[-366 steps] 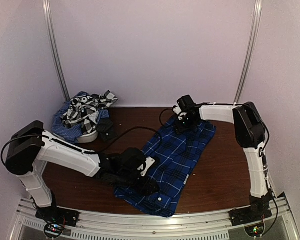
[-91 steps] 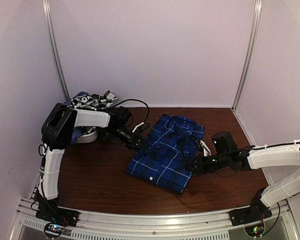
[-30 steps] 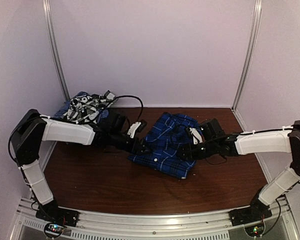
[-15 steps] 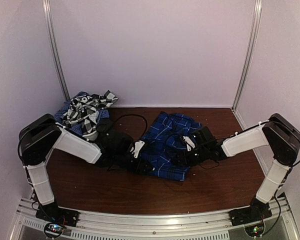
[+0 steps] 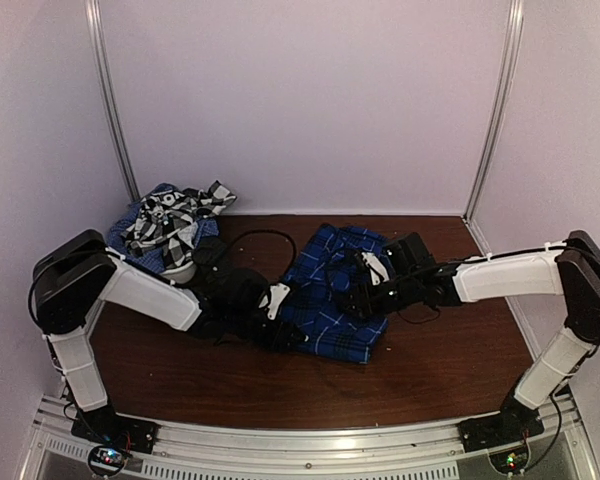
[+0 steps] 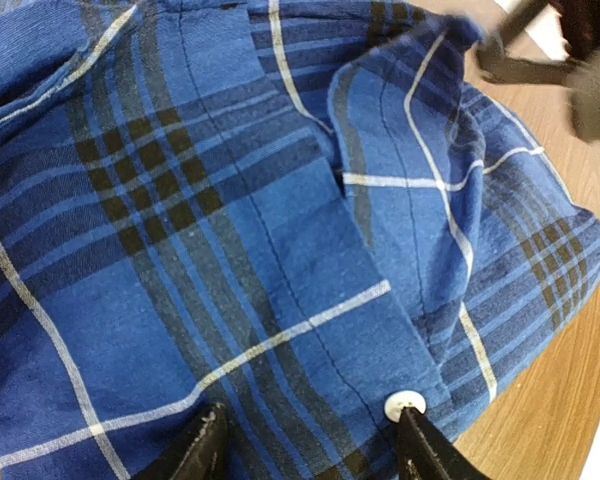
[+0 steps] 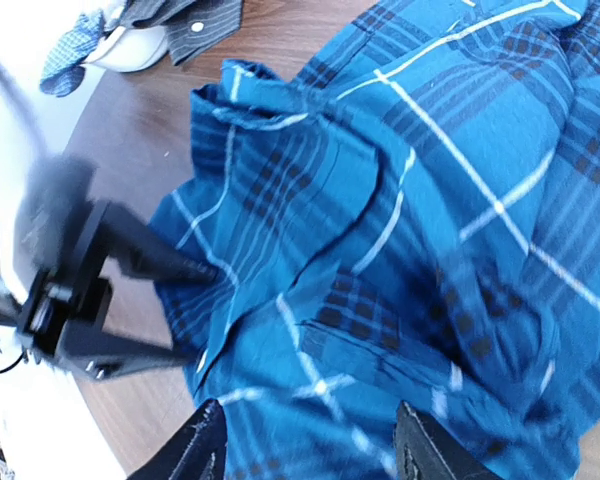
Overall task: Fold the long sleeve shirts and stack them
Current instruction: Smooth out the 2/3-rectangle-folded shirt at the center of the board.
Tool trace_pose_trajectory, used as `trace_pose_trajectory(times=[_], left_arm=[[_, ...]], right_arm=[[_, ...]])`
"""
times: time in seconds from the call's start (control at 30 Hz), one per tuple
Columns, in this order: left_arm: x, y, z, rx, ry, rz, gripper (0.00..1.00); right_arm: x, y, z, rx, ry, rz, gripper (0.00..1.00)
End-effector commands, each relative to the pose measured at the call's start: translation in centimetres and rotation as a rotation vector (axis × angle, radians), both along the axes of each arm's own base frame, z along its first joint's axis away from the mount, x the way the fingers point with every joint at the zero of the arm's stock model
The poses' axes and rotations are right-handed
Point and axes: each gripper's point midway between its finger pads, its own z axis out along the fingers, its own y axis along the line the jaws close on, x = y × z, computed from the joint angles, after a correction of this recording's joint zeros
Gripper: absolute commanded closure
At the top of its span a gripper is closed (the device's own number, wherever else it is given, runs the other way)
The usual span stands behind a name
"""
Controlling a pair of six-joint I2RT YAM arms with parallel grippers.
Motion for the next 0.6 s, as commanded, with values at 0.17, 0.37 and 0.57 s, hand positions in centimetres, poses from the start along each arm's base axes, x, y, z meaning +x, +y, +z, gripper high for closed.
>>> trace_pose_trajectory(times=[0.17, 0.37, 0.57], left_arm=[[-0.3, 0.2, 1.1, 0.005, -0.036, 0.011, 0.41], [0.1, 0.7, 1.3, 0.025, -0.058, 0.033, 0.4], [1.6, 1.3, 3.7, 0.032, -0.134, 0.099, 0.35]], right_arm=[[3.7, 0.8, -2.7, -0.077, 0.002, -0.046, 0.43], [7.7, 0.3, 0.5, -0.045, -0.067, -0.11, 0.42], [8.0, -0.8, 3.8, -0.073, -0.132, -0.122, 0.41]])
